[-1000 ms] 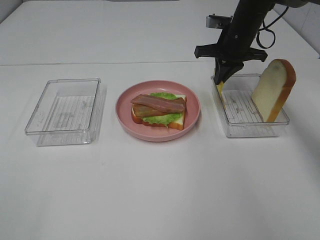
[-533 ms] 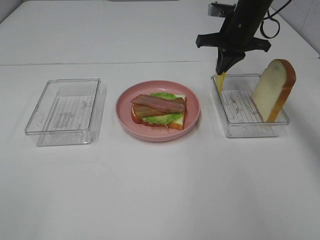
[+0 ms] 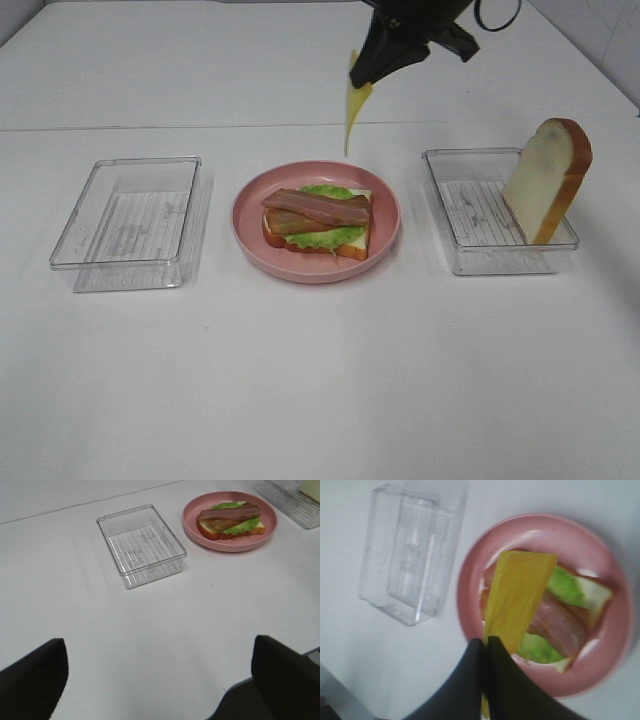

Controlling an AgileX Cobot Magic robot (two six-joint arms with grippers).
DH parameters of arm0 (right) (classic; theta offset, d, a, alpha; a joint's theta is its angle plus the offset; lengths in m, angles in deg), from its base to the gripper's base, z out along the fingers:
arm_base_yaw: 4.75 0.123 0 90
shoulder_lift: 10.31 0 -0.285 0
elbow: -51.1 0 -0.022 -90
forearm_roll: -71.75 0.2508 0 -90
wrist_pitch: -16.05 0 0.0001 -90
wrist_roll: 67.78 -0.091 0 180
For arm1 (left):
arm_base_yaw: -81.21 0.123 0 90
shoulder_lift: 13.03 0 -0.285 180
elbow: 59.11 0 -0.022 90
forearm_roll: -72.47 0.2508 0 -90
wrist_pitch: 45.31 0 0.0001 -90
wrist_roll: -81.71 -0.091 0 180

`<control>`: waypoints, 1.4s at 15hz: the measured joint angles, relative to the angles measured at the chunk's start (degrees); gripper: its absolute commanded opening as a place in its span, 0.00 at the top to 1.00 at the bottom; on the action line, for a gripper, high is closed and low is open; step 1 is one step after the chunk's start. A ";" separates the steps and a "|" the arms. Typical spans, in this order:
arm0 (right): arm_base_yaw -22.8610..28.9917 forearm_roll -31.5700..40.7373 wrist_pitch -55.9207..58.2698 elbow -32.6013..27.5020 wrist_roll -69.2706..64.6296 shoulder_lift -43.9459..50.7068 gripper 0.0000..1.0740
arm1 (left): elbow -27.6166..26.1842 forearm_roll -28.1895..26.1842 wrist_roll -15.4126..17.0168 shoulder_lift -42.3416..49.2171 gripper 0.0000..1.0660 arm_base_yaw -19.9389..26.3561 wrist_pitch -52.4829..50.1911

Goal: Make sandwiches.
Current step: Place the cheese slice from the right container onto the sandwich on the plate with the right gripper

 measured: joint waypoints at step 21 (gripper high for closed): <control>4.47 -13.01 -3.27 0.00 -11.12 -9.91 0.22 | 0.00 0.00 0.00 0.00 0.12 0.00 0.00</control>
